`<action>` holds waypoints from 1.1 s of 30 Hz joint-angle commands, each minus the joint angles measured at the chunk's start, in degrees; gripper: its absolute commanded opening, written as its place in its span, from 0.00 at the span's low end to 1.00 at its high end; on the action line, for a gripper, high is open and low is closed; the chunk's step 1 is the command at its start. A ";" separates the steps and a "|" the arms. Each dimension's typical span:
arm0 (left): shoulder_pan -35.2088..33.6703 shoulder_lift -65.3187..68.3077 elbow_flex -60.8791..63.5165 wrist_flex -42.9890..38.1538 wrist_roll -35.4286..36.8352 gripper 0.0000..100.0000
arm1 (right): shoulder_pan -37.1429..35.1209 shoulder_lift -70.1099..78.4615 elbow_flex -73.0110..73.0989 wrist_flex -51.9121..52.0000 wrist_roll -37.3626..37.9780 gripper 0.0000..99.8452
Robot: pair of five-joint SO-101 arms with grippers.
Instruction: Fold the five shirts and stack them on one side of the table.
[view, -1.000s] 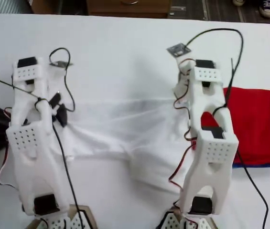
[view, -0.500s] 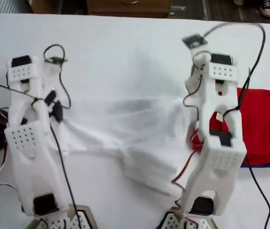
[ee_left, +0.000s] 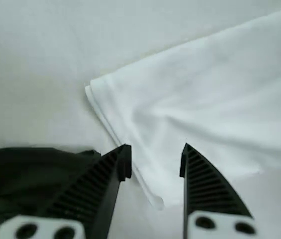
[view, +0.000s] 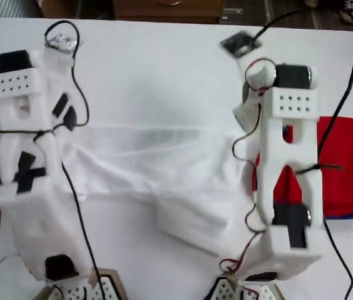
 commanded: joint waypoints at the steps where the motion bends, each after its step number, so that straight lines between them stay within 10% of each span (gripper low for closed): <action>1: -0.53 -13.89 9.89 0.79 0.26 0.18 | -1.89 -13.49 9.49 -0.40 5.45 0.02; 14: -6.15 -25.93 54.55 -22.51 -3.60 0.18 | -12.62 -51.65 59.60 -14.46 5.98 0.20; 33: -9.76 -26.29 69.14 -38.59 15.47 0.18 | -30.90 -60.44 86.51 -36.79 6.24 0.15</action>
